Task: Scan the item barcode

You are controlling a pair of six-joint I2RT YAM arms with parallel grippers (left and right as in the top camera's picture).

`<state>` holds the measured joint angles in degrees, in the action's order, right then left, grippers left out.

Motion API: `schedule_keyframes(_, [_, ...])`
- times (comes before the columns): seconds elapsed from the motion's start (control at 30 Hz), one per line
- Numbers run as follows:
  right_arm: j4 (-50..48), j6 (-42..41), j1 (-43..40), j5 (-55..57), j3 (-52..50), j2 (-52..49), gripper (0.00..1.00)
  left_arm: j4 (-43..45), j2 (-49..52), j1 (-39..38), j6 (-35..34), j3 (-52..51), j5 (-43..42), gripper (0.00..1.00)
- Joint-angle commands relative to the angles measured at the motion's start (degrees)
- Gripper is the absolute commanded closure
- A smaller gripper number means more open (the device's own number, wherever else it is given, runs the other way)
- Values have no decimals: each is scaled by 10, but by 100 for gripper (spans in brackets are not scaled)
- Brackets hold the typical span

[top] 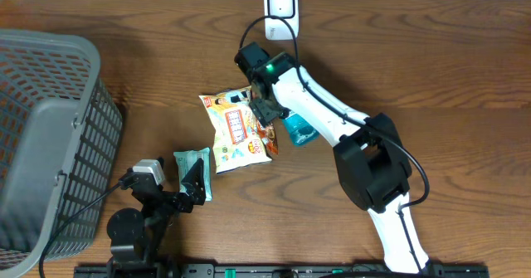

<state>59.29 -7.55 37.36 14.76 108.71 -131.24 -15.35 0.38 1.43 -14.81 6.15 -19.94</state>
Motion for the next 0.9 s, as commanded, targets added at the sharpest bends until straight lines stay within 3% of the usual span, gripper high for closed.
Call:
schedule_keyframes(0.0, [-17,-43,-8,84,2,-6,14,-14,-2,-1,1,-6,3,2])
schedule_keyframes(0.33, [-29,-44,-8,73,2,-71,22,-14,-2,-1,1,-6,3,2])
schedule_keyframes(0.6, [-3,-44,-21,-29,3,-87,52,-14,-2,-1,1,-6,3,2])
schedule_keyframes(0.87, [51,7,-54,-126,35,-79,66,-14,-2,-1,1,-6,3,2])
